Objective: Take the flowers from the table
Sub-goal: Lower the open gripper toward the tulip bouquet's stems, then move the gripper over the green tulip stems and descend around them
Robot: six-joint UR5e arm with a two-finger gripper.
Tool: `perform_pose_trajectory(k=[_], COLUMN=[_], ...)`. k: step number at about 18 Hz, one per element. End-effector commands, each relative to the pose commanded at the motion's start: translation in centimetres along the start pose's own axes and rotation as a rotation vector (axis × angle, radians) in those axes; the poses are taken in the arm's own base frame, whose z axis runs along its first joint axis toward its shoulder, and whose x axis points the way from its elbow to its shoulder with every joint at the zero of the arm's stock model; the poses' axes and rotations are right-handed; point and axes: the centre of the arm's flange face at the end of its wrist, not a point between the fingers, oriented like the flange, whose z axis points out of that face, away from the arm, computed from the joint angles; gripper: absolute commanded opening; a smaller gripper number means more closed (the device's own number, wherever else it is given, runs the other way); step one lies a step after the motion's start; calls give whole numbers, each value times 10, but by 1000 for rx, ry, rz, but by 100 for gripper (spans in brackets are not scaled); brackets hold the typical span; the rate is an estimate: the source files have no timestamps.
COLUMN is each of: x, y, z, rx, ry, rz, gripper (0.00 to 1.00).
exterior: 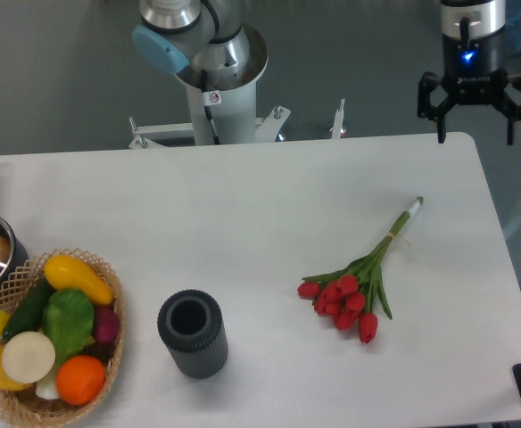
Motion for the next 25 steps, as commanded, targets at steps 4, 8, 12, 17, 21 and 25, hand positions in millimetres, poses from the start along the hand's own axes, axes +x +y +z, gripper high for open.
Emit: perform_pose_trajectory(k=[4,8,12,17,21,25], x=[2,10,19,29,37,53], y=[-3,-2,-2,1,5,3], z=[1,9,19,37,64,113], rx=[1,3,38,38,20,-18], ry=[3,20,52,92,143,231], rz=[5,-5,-118,-161,-135,-65], gripper=[100,100,100,100,100,100])
